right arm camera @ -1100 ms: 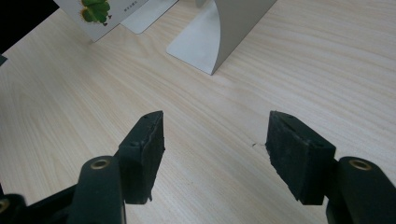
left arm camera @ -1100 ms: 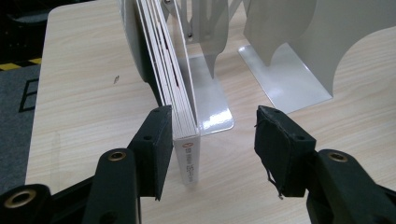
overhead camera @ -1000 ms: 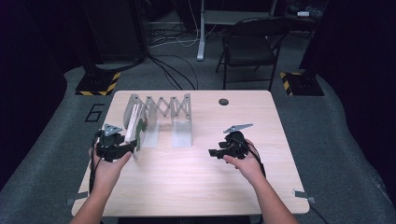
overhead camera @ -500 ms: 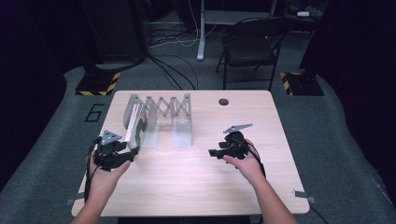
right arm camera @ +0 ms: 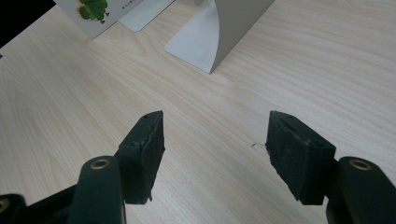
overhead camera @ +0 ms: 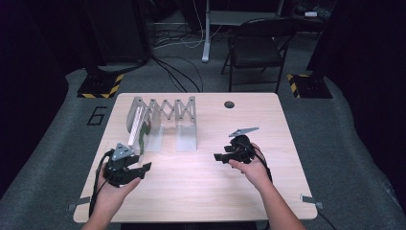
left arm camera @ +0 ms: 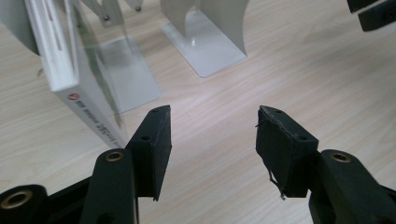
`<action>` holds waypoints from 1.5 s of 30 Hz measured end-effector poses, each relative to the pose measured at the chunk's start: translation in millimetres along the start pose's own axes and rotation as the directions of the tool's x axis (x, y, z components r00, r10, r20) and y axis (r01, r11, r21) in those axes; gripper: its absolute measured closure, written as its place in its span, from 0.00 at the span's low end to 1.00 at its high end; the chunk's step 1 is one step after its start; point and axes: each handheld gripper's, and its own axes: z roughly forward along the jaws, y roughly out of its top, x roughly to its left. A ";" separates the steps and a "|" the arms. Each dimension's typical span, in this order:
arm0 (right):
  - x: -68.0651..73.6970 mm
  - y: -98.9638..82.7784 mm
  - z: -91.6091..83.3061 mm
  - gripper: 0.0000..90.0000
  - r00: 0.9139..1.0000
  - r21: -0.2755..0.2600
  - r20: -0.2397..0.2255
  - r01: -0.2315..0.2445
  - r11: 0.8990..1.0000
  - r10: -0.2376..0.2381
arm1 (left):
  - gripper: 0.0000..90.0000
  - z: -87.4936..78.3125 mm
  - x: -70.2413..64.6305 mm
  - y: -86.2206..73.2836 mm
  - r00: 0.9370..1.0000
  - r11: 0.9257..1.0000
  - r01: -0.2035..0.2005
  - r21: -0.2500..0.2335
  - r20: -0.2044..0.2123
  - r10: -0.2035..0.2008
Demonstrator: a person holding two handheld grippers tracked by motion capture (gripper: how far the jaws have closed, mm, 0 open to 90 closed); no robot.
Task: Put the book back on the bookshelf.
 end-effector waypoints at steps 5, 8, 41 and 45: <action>-0.9 0.0 -0.2 0.41 1.000 -0.004 0.002 0.002 1.000 -0.002 | 0.50 7.9 -8.8 -6.7 0.999 1.000 -0.019 0.003 0.031 0.019; -0.8 0.0 -0.2 0.41 1.000 -0.003 0.001 0.003 1.000 -0.003 | 0.50 12.9 -13.3 -11.4 0.998 0.999 -0.037 -0.001 0.050 0.037; 2.0 -2.4 9.4 0.41 0.999 0.031 0.022 0.039 0.999 -0.040 | 0.49 68.2 -15.8 -60.8 0.983 0.991 -0.123 0.051 0.145 0.115; 1.6 -3.7 10.6 0.41 0.999 0.028 0.030 0.037 0.999 -0.038 | 0.48 73.1 -10.9 -63.8 0.986 0.996 -0.066 0.055 0.160 0.056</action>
